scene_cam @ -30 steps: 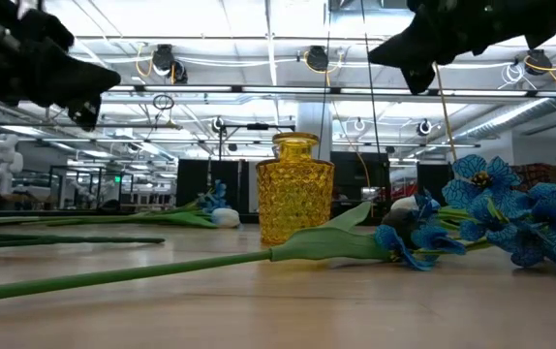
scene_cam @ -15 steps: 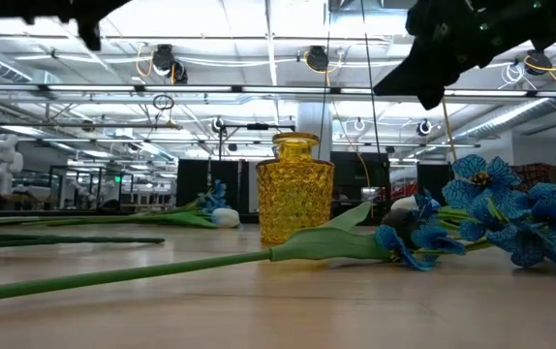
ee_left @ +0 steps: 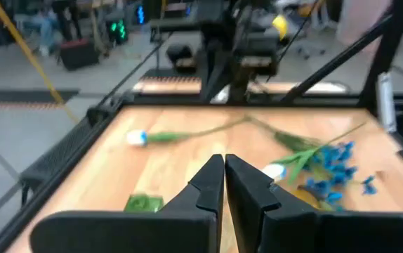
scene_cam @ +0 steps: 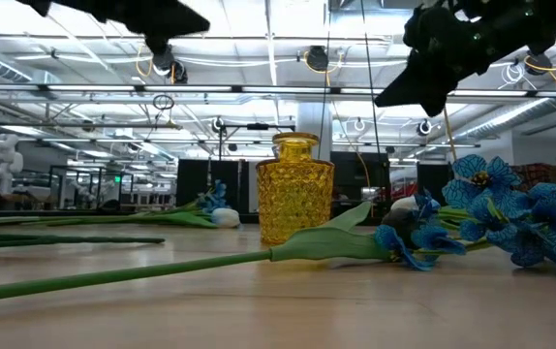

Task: Sort flowers into vase by color
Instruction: Put the top right white flower into the green vase

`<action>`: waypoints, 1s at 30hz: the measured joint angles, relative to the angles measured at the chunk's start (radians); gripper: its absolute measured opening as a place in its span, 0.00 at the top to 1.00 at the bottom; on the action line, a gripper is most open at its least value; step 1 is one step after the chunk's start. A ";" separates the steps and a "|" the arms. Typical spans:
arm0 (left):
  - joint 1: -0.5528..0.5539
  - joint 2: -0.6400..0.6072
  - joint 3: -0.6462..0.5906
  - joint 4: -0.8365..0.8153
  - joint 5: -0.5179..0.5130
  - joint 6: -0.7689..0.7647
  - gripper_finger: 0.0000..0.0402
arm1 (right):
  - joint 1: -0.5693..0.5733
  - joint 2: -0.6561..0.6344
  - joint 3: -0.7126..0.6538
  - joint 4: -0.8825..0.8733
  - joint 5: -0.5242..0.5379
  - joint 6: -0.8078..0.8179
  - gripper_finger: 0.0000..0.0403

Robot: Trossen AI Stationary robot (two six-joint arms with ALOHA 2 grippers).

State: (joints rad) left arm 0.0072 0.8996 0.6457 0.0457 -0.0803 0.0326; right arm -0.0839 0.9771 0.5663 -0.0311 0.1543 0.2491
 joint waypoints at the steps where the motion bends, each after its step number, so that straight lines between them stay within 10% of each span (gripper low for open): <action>1: 0.001 0.017 0.000 -0.005 -0.001 -0.004 0.94 | -0.003 0.000 0.000 -0.011 0.000 0.011 1.00; 17: -0.014 0.035 0.002 -0.111 -0.006 -0.130 0.94 | 0.004 -0.001 0.000 -0.148 -0.001 0.178 1.00; 30: -0.016 0.035 0.002 -0.227 -0.007 -0.100 0.94 | 0.001 0.036 0.001 -0.666 0.171 0.501 0.88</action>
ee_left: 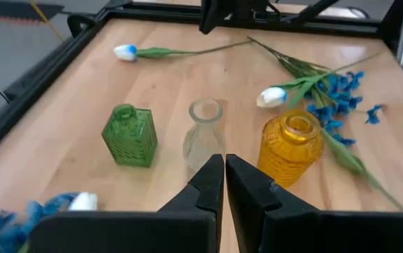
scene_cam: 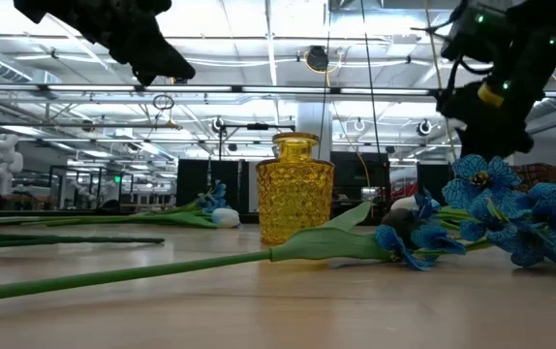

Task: Sort flowers into vase by color
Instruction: Put the top right white flower into the green vase

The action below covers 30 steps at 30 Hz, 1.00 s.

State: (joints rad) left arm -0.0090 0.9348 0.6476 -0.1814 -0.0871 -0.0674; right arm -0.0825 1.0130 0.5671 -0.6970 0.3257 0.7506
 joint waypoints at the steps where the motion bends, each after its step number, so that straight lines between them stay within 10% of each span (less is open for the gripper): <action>1: 0.000 0.000 0.000 0.001 0.000 0.013 0.94 | -0.006 0.013 0.000 -0.013 0.012 0.008 0.86; 17: 0.002 0.000 0.000 0.041 -0.002 0.109 0.94 | -0.161 0.346 0.000 0.111 0.006 -0.050 0.54; 30: 0.003 0.000 0.000 0.045 0.005 0.262 0.94 | -0.271 0.400 0.003 0.210 -0.148 -0.172 0.86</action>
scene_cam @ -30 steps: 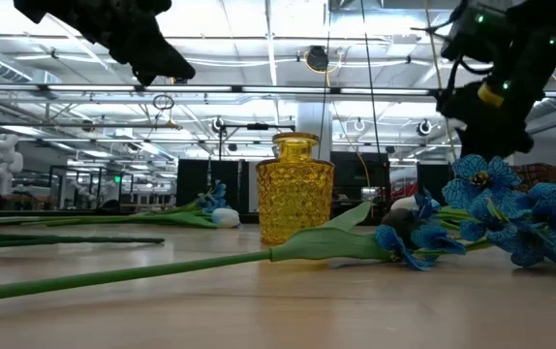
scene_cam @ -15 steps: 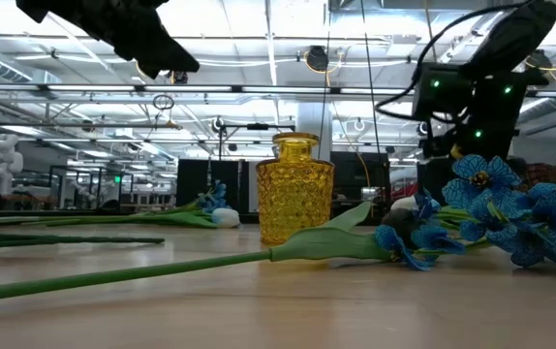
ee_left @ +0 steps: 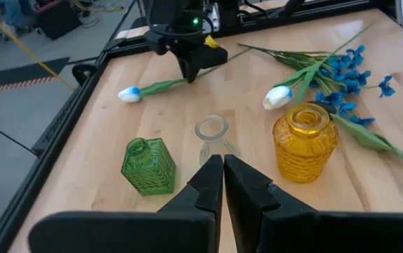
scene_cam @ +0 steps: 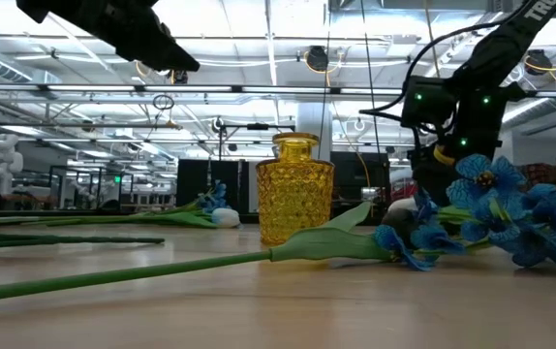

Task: Sort flowers into vase by color
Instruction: Put the top right white flower into the green vase

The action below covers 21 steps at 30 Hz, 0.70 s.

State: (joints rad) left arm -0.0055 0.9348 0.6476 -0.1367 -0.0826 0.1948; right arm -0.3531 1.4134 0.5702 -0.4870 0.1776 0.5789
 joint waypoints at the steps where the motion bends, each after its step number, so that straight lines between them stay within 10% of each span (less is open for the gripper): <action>1: 0.000 0.000 0.000 0.001 0.000 0.008 0.94 | 0.000 -0.008 -0.002 0.006 0.001 -0.001 0.90; 21: 0.007 0.000 0.000 0.115 0.000 -0.008 0.94 | 0.024 -0.313 -0.005 0.608 0.010 -0.263 1.00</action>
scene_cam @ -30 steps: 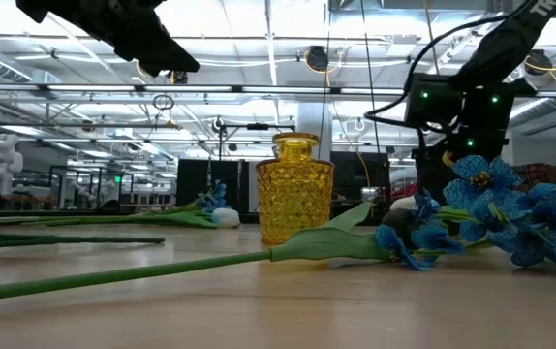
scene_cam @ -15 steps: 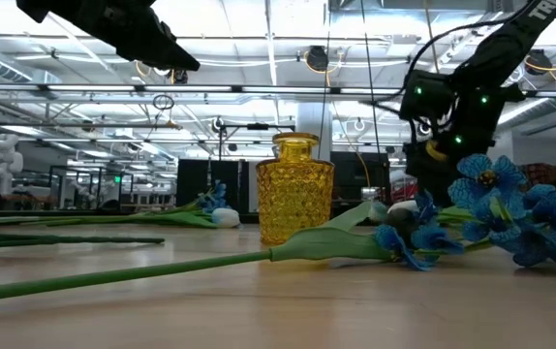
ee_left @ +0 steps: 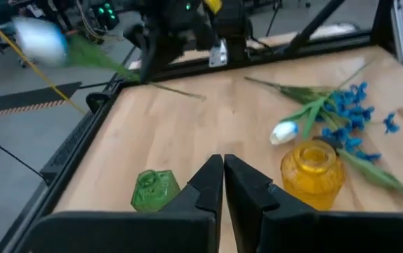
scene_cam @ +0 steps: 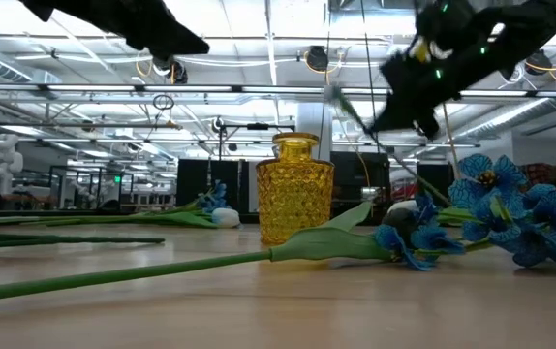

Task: Sort flowers into vase by color
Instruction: Put the top right white flower into the green vase

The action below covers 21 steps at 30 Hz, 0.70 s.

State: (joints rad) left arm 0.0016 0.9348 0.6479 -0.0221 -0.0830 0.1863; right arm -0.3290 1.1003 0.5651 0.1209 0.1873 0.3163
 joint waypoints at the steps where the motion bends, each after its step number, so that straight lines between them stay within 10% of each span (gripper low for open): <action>1: 0.001 0.000 0.000 0.004 0.000 -0.010 0.94 | 0.008 -0.010 0.000 0.070 -0.013 -0.020 1.00; 21: 0.038 0.005 0.001 0.303 -0.125 -0.017 0.94 | 0.201 0.079 0.002 0.673 -0.033 -0.055 0.99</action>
State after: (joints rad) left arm 0.0395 0.9394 0.6487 0.2807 -0.2080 0.1697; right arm -0.1279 1.1795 0.5667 0.7943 0.1543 0.2616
